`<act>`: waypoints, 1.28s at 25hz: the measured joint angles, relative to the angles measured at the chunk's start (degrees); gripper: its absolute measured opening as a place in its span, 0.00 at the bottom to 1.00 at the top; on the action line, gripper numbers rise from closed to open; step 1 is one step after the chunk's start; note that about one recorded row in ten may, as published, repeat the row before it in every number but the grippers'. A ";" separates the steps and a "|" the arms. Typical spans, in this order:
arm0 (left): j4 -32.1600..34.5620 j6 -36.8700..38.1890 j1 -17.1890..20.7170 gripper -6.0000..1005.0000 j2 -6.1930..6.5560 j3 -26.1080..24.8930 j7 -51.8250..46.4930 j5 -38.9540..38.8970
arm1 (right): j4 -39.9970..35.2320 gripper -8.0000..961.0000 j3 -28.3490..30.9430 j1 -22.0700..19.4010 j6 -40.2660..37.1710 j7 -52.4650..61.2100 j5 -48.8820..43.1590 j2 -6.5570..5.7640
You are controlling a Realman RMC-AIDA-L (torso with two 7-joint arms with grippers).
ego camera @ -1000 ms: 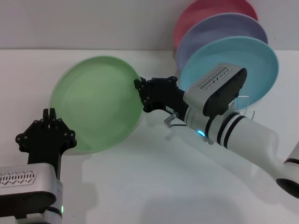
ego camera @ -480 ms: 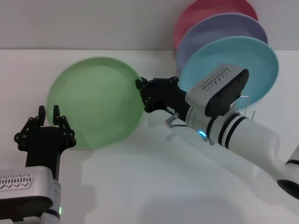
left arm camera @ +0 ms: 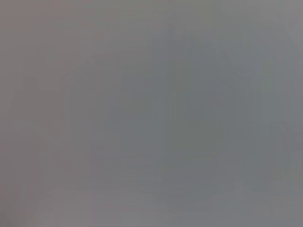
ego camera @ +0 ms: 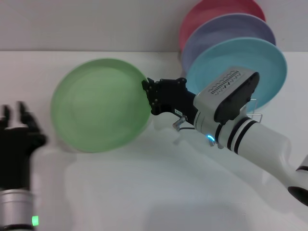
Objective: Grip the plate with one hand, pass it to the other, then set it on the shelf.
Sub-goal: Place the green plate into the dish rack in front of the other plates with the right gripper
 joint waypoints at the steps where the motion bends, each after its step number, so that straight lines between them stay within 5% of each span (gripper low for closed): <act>1: -0.38 1.09 0.73 0.23 0.35 -0.48 -3.63 1.30 | -0.01 0.03 0.03 -0.24 -1.09 -0.08 0.00 0.00; 4: -5.02 2.34 2.24 0.24 2.25 -3.61 -19.54 6.59 | 0.64 0.03 1.43 -2.29 -6.24 -2.06 0.00 -0.23; 8: -10.75 2.11 2.39 0.24 3.13 -6.05 -32.61 9.01 | 3.16 0.03 3.82 -5.79 -10.20 -4.79 -0.26 -0.67; 16: -19.42 -5.17 0.93 0.25 4.26 -12.57 -49.64 12.05 | 14.10 0.03 10.53 -21.05 -25.77 -13.05 -4.99 -2.16; 25: -23.74 -17.18 -1.12 0.26 4.28 -21.10 -58.78 19.77 | 33.27 0.03 19.95 -36.85 -17.67 -12.84 -16.08 -3.57; 26: -24.86 -18.85 -1.82 0.26 4.07 -23.09 -60.17 22.10 | 38.20 0.03 21.20 -40.09 -13.60 -13.58 -17.13 -4.25; 32: -25.54 -21.17 -2.61 0.27 3.83 -25.54 -60.19 23.72 | 45.86 0.03 21.71 -43.96 -5.65 -17.25 -17.23 -7.60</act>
